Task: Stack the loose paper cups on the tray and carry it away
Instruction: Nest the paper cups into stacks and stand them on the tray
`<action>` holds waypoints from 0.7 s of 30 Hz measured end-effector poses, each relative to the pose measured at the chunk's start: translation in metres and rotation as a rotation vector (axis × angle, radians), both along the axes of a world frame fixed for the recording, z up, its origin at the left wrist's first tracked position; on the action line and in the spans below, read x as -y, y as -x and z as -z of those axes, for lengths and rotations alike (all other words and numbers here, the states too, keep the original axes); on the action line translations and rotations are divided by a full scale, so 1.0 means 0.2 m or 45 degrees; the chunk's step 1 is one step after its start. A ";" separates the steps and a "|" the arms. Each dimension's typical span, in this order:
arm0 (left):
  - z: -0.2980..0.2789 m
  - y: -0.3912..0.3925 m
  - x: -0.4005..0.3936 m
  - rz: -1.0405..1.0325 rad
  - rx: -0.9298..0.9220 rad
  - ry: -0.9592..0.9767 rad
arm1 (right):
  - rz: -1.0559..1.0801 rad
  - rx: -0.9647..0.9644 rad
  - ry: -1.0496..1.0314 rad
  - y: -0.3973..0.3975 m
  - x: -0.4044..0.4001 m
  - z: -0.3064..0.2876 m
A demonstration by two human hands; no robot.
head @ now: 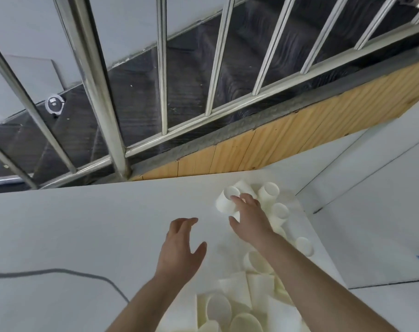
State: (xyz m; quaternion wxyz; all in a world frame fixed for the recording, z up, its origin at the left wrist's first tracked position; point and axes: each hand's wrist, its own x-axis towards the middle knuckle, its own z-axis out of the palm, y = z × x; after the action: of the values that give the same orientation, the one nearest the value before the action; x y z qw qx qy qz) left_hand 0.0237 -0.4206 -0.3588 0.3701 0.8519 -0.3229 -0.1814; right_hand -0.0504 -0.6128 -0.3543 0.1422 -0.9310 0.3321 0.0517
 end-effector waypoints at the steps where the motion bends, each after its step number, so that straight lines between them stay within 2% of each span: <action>1: 0.01 -0.02 0.00 -0.010 -0.009 -0.005 | -0.014 -0.023 0.012 -0.06 0.04 0.01; 9: 0.06 -0.08 0.02 -0.058 -0.027 0.000 | -0.146 -0.254 0.153 -0.29 0.21 0.10; 14: 0.09 -0.08 0.04 -0.065 -0.037 -0.002 | -0.190 -0.235 0.043 -0.28 0.21 0.16; 16: 0.09 -0.08 0.05 -0.069 -0.063 0.014 | -0.175 -0.105 -0.006 -0.26 0.20 0.15; 18: 0.09 -0.08 0.06 -0.085 -0.106 0.062 | -0.063 0.166 -0.168 -0.24 0.17 0.11; 21: 0.06 -0.08 0.08 -0.147 -0.206 0.188 | 0.293 0.574 -0.787 -0.23 0.07 0.01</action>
State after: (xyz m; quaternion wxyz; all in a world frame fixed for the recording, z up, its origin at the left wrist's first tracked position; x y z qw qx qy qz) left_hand 0.0400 -0.4358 -0.3712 0.4667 0.8220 -0.2549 -0.2038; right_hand -0.0049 -0.6263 -0.3569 0.4897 -0.7892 0.3636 -0.0726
